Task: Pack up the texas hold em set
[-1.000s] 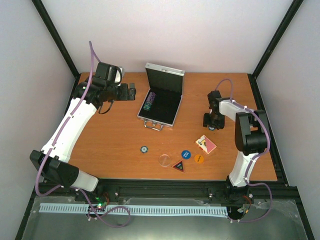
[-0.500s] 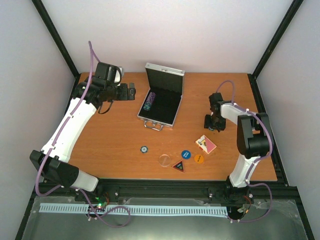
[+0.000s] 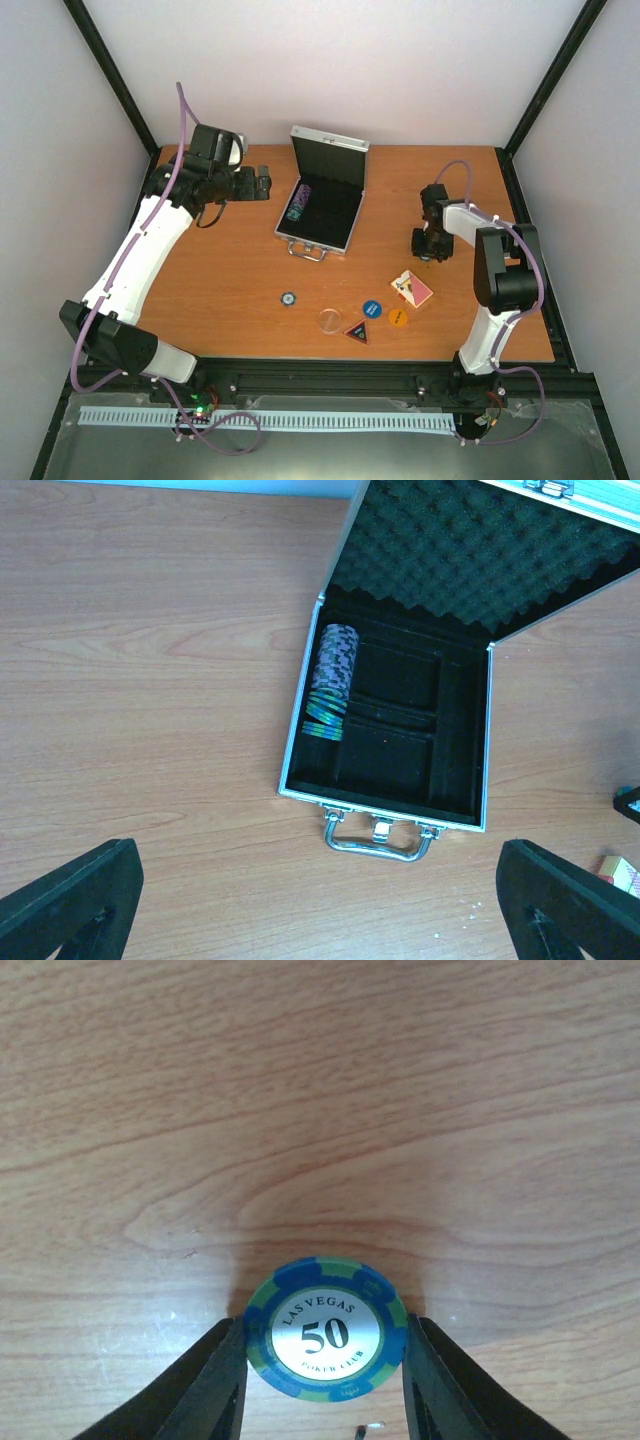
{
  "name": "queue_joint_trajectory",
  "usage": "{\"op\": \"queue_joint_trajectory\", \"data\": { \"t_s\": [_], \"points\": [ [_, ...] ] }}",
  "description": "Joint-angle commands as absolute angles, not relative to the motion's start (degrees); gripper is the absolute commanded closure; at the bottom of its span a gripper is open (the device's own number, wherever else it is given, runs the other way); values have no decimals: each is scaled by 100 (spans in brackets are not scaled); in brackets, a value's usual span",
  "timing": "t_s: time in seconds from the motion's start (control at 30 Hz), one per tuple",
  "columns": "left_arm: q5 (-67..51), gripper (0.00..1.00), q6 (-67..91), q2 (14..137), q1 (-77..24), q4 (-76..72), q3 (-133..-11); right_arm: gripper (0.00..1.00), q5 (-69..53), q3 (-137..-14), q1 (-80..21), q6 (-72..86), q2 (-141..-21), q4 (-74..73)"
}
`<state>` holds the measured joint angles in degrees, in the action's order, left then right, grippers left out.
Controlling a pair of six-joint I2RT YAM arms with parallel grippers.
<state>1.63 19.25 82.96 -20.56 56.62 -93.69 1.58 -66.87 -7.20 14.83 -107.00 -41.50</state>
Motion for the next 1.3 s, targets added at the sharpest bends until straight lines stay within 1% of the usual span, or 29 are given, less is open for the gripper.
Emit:
{"op": "queue_joint_trajectory", "data": {
  "t_s": [0.0,0.1,0.17,0.27,0.37,0.77,1.0,1.07,1.1,1.13,1.2,1.23,1.27],
  "points": [
    [89,0,1986,8174,-2013,5608,-9405,63,-44,-6355,-624,1488,-11271,-4307],
    [79,0,1975,8189,-2013,5599,-9388,78,-56,-6343,-624,1478,-11283,-4328],
    [75,0,1971,8183,-2008,5587,-9372,86,-91,-6337,-624,1485,-11272,-4349],
    [54,0,1966,8183,-2004,5559,-9350,89,-98,-6342,-624,1496,-11194,-4393],
    [31,0,1976,8165,-1995,5536,-9301,96,-77,-6411,-630,1512,-11082,-4509],
    [-9,0,1995,8130,-1969,5477,-9227,97,-163,-6999,-660,1457,-10528,-5141],
    [-66,0,1988,8121,-1969,5455,-9196,97,-141,-7058,-763,1471,-10351,-5266],
    [-84,0,1990,8117,-1968,5441,-9176,94,-97,-7051,-765,1500,-10362,-5253],
    [-80,0,1992,8111,-1969,5435,-9171,90,-58,-7061,-765,1509,-10362,-5246],
    [-82,0,1986,8108,-1969,5437,-9168,83,-16,-7082,-765,1519,-10359,-5242],
    [-65,0,1977,8095,-1964,5440,-9158,55,73,-7164,-765,1510,-10360,-5243],
    [-55,0,1964,8095,-1961,5446,-9164,47,124,-7214,-760,1492,-10391,-5263],
    [-51,0,1962,8083,-1960,5448,-9167,44,151,-7262,-758,1480,-10434,-5279]
  ]
}}
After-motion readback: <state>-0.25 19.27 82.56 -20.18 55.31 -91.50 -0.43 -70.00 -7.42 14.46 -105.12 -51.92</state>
